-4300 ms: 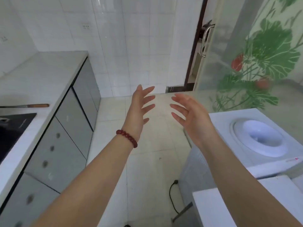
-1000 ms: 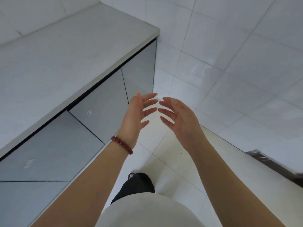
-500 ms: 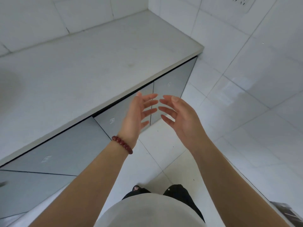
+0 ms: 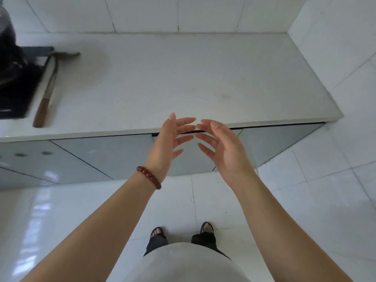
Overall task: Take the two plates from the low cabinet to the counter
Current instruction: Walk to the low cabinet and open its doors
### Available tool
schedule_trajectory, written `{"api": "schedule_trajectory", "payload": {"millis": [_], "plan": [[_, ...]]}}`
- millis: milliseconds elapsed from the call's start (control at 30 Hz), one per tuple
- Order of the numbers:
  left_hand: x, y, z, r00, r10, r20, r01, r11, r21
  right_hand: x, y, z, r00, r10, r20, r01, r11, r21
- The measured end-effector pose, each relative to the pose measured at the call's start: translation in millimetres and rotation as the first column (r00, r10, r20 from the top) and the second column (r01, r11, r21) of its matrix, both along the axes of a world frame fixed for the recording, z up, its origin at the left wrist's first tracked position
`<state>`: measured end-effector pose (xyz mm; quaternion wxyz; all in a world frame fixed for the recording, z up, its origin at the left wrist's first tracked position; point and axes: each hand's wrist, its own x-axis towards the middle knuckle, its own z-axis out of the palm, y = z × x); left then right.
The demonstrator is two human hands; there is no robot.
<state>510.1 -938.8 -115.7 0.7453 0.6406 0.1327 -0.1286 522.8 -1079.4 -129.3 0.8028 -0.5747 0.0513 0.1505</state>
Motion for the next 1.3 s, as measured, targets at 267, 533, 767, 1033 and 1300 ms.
{"api": "schedule_trajectory", "payload": {"millis": [267,533,767,1033,1300], "plan": [[6,3,-11,0.972,0.233,-0.040,-0.232,0.973,0.021,37,3,-18,0.982,0.179,-0.065,-0.178,0.984,0.035],[12,59,-29,0.977,0.215,-0.011,-0.214,0.975,0.054,42,62,-41,0.983,0.160,-0.086,-0.160,0.987,0.018],[23,155,-43,0.998,0.057,0.016,-0.058,0.997,0.052,32,152,-57,0.998,-0.028,-0.062,0.029,0.999,0.014],[27,242,-57,0.996,-0.079,0.030,0.076,0.993,0.089,15,227,-80,0.957,-0.269,-0.112,0.275,0.961,0.039],[23,262,-111,0.998,-0.042,-0.036,0.044,0.997,0.070,10,253,-125,0.926,-0.323,-0.197,0.336,0.941,0.035]]}}
